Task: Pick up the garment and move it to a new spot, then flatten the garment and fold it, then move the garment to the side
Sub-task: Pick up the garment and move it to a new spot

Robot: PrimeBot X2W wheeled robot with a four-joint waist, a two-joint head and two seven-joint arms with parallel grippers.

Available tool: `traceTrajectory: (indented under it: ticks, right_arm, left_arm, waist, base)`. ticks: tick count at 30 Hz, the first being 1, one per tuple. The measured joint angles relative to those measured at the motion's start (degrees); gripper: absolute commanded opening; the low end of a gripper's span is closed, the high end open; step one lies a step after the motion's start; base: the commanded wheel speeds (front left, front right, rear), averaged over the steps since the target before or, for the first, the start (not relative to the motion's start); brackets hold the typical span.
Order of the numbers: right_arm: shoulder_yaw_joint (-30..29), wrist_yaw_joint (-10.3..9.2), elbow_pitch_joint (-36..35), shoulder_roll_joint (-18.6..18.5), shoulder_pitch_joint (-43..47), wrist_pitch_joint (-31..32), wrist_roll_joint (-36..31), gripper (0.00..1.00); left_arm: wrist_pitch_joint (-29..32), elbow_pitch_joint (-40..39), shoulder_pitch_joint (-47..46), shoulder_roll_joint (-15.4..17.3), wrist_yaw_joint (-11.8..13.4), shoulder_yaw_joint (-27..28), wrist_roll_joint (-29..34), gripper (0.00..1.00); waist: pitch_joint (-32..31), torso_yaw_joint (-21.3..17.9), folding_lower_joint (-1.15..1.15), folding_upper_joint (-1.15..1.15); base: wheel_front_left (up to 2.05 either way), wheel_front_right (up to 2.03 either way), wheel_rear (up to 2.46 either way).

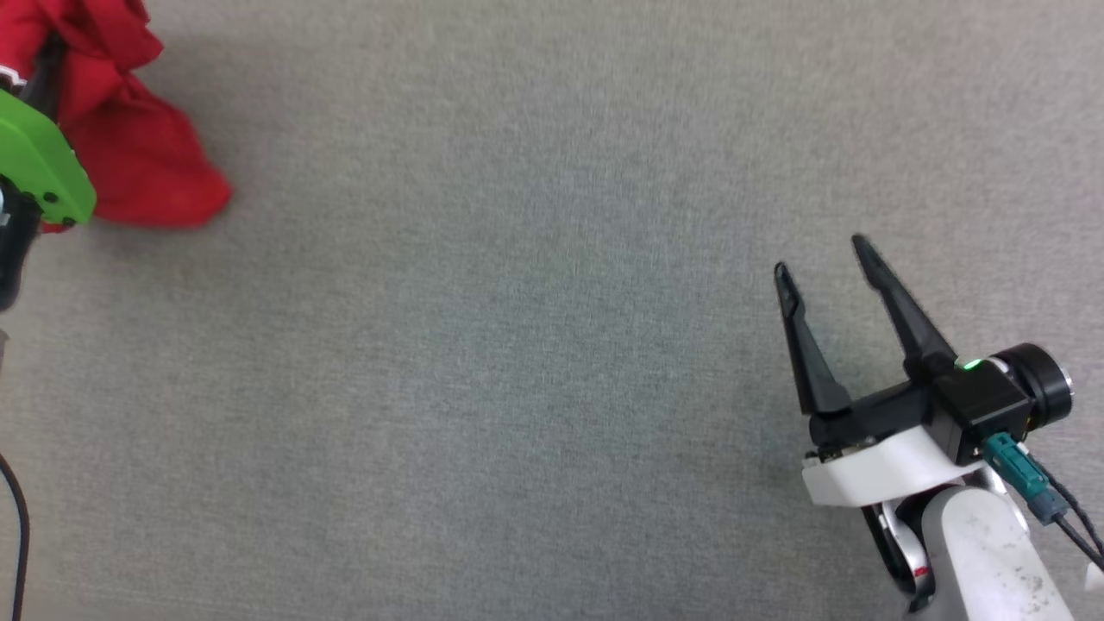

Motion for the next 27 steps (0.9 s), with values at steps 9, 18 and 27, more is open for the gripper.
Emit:
traceTrajectory:
  ticks: [9,18,27]
  right_arm:
    - [-2.16,0.01,2.44,2.77,3.99,-0.34,0.52,1.00]
    - [-4.80,0.00,1.92,3.59,6.17,-0.35,0.69,1.00]
    - [-7.97,0.00,1.65,3.94,7.24,-0.44,0.52,1.00]
  left_arm:
    - [-5.47,-10.11,0.70,-0.41,1.00,-3.70,5.14,0.00]
    - [-2.81,-17.69,2.33,-3.15,1.48,-10.20,8.00,0.00]
    - [1.21,-15.97,5.54,-10.12,0.52,-24.75,11.98,0.00]
  waist:
    - [-9.99,0.03,0.00,0.00]
    - [-16.72,-2.46,-0.01,0.00]
    - [-18.32,-9.09,-0.01,0.00]
  base:
    - [0.00,0.00,0.00]
    - [0.00,0.00,0.00]
    - [0.00,0.00,0.00]
